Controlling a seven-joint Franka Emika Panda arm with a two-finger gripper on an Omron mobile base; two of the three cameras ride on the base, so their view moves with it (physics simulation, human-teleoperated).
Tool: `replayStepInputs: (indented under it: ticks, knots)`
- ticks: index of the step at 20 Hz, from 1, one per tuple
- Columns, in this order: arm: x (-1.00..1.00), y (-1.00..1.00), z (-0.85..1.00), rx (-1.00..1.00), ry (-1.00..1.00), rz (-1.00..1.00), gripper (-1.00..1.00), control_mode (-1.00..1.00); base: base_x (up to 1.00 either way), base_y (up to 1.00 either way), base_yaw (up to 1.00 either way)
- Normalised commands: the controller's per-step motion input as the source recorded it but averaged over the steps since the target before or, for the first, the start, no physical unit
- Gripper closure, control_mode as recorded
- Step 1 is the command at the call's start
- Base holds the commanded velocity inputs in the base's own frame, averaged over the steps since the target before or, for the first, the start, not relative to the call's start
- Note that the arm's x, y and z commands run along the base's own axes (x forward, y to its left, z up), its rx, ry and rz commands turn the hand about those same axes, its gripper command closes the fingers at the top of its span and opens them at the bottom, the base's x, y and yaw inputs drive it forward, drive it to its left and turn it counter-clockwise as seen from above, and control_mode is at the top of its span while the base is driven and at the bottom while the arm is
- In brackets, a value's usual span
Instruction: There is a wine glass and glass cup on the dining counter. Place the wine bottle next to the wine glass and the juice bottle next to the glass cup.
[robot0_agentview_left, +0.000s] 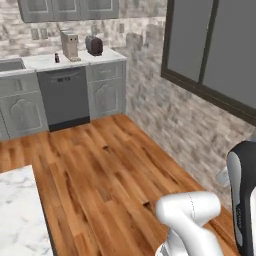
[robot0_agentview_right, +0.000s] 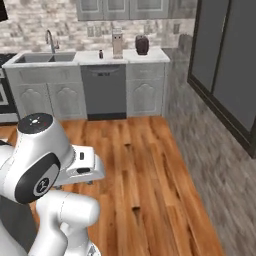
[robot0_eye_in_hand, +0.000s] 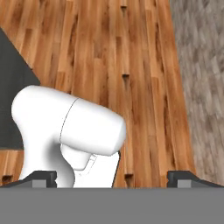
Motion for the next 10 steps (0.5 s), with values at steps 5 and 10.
replayStepInputs:
  ticks: [5, 10]
  knots:
    - [0.0, 0.0, 0.0, 0.0, 0.0, 0.0, -1.0, 1.0, 0.9, 0.0, 0.14]
    - [0.0, 0.0, 0.0, 0.0, 0.0, 0.0, -1.0, 1.0, 0.9, 0.0, 0.14]
